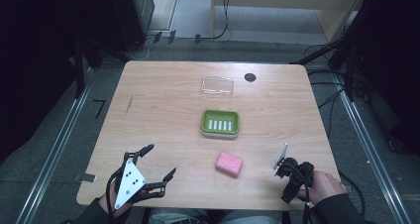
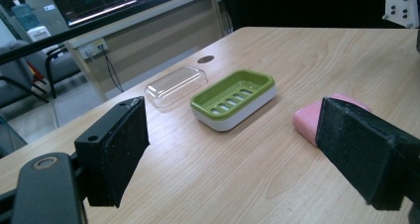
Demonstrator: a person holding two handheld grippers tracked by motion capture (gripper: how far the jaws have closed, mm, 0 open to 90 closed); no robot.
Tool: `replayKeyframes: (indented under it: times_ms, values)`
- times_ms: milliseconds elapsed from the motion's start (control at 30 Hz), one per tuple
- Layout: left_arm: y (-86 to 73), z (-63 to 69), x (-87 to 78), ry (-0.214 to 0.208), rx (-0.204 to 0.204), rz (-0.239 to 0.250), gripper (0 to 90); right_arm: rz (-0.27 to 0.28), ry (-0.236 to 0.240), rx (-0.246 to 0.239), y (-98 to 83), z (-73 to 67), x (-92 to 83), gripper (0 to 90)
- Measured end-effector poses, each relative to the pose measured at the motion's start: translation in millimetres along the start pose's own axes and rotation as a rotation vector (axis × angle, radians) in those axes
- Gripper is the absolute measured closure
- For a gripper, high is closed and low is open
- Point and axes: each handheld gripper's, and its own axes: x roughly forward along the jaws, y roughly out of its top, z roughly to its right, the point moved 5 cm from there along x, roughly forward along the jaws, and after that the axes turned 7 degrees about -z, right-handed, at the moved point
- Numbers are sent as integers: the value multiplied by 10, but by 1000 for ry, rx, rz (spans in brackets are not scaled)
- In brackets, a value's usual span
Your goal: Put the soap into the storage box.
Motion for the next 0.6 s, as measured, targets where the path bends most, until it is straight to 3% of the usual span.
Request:
replayKeyframes:
  times_ms: [600]
  values:
    - [-8, 16, -23, 0, 9, -4, 137, 42, -43, -6, 48, -10, -76, 104]
